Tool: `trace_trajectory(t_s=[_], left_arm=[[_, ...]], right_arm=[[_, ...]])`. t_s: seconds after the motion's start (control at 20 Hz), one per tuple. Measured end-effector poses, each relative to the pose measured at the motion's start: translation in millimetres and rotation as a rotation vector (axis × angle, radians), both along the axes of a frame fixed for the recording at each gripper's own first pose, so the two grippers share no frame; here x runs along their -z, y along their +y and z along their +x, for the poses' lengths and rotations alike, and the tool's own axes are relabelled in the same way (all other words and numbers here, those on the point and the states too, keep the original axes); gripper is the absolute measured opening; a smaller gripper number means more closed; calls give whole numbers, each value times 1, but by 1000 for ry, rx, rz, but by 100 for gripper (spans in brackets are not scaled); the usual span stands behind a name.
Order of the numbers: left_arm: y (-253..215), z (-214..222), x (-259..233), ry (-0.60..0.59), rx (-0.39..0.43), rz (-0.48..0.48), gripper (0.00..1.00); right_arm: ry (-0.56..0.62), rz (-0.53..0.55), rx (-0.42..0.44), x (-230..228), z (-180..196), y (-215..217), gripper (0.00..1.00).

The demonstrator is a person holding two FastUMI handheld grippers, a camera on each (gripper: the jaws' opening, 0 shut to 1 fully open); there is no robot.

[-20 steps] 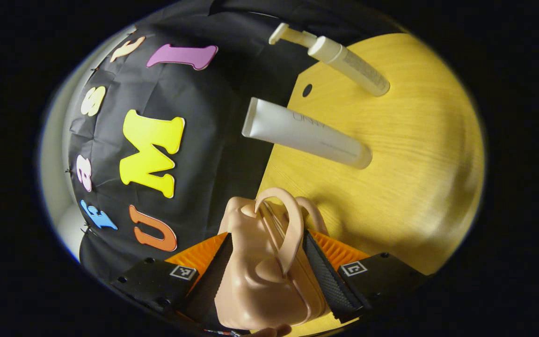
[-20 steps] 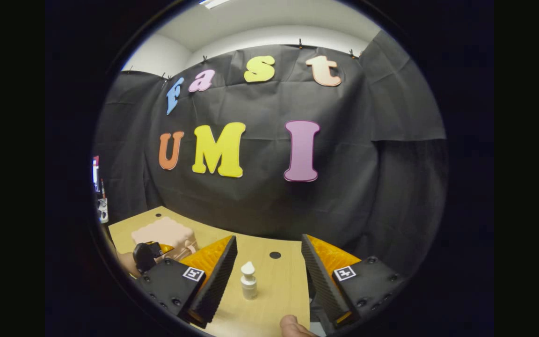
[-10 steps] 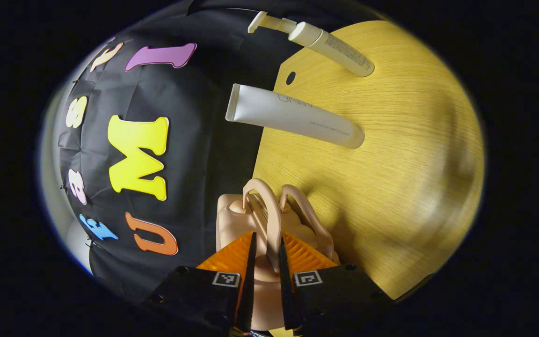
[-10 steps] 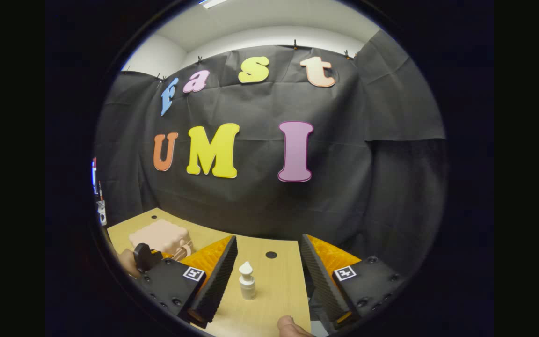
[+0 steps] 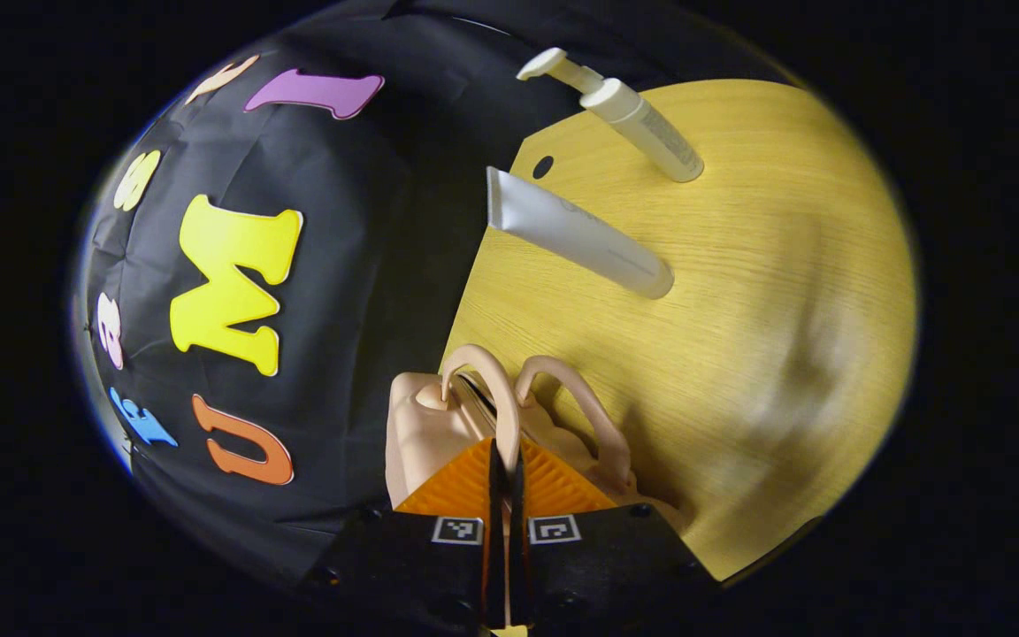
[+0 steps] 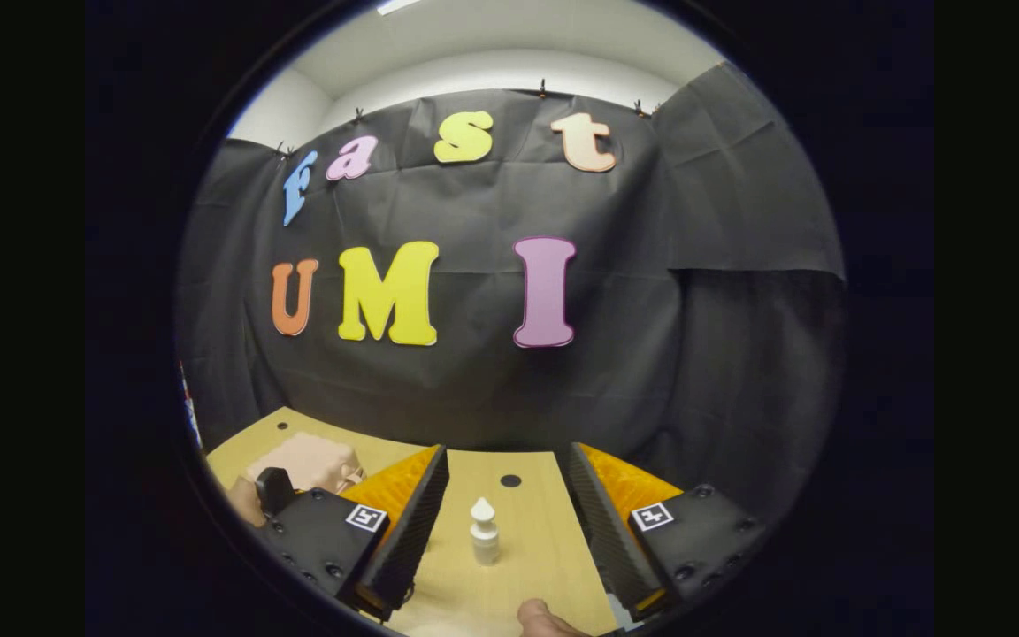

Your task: First open the suitcase, pack the skin care products into it, and then close the suitcase.

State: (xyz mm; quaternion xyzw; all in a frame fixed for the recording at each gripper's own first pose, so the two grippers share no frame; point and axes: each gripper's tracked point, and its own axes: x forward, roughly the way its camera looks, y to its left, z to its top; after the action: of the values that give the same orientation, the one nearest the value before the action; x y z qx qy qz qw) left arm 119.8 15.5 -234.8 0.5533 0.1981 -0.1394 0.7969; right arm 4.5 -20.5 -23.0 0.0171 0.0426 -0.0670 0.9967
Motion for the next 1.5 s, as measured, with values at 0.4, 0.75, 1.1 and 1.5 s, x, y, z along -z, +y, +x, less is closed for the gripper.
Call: trace_trajectory(t_s=[0.4, 0.75, 1.1, 1.5], left_arm=[[45, 4, -85, -13, -51, -316, 3], [145, 6, -150, -91, -157, -608, 3], [258, 18, -158, -128, -332, -828, 3], [361, 28, -116, -114, -441, -858, 3]], right_arm=[[0, -9, 29, -19, 4, 53, 81], [9, -16, -17, -24, 13, 119, 82], [19, -39, -28, -22, 21, 162, 82], [66, -46, -10, -10, 19, 181, 82]])
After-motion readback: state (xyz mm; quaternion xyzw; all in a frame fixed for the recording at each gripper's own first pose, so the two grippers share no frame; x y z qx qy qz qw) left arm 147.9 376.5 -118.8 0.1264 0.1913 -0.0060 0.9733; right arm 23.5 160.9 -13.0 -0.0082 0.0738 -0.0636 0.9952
